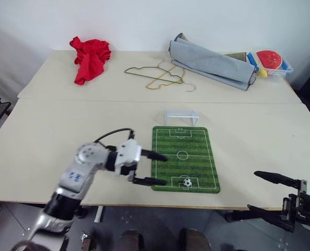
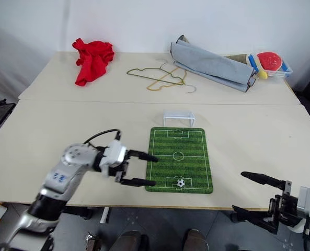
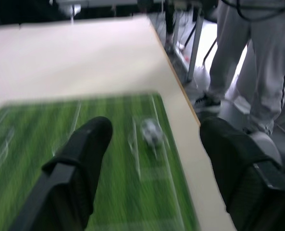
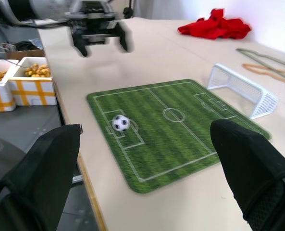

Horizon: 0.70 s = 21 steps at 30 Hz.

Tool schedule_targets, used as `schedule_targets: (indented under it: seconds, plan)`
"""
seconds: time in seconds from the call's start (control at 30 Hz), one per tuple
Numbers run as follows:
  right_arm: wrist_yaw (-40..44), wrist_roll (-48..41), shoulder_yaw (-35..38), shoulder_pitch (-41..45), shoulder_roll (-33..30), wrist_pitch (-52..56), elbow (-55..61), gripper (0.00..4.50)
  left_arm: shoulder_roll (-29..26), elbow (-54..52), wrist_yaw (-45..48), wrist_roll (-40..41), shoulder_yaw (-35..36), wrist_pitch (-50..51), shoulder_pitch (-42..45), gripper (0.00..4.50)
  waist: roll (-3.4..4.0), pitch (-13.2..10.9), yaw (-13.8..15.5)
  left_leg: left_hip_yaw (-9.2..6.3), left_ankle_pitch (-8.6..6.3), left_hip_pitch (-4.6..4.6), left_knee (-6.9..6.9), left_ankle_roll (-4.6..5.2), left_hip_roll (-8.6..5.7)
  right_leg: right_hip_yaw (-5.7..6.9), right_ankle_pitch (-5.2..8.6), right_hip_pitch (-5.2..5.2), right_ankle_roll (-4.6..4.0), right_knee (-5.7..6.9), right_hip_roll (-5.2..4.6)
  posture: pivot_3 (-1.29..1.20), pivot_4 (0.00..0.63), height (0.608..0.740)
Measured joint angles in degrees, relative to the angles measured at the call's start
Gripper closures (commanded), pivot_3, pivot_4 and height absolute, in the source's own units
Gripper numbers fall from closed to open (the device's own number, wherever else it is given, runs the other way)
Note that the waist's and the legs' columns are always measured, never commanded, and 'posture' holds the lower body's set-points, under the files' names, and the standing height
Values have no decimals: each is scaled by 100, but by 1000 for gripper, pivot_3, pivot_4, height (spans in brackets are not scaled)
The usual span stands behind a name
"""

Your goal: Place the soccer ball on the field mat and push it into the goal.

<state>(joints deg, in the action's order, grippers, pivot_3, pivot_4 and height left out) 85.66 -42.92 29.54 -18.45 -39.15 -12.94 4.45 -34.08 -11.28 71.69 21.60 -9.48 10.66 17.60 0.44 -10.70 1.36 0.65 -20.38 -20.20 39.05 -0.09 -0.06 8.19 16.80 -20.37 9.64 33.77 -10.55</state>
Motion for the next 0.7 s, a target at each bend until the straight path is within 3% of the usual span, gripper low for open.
schedule_targets:
  seconds: [0.13,0.27,0.4,0.7]
  plan:
    - [217,25,-2,269,4,-247,-569,0,-295,-521,-46,-50,-51,-10,-886,3376,4,-2,55,-4,-3,-1,3,1,-2,-3,0,1,0,0,0,0,150,740]
    - [287,-5,-127,452,-105,-645,-1335,0,4,-866,-505,-274,-345,-3,-1109,4467,9,-2,56,0,-4,2,3,4,-8,-22,-2,3,4,-1,0,0,150,740]
    - [322,-125,-560,434,-318,-1085,-1845,0,684,-809,-1033,-536,-866,122,-880,4467,10,-2,29,4,-4,3,3,3,-6,-24,-2,2,4,0,2,0,150,740]
    - [354,-379,-1119,388,-586,-1730,-2470,0,1219,-138,-1526,-1068,-1536,325,-464,4467,17,2,12,15,-4,8,3,3,-5,-33,-3,2,5,-1,4,0,150,740]
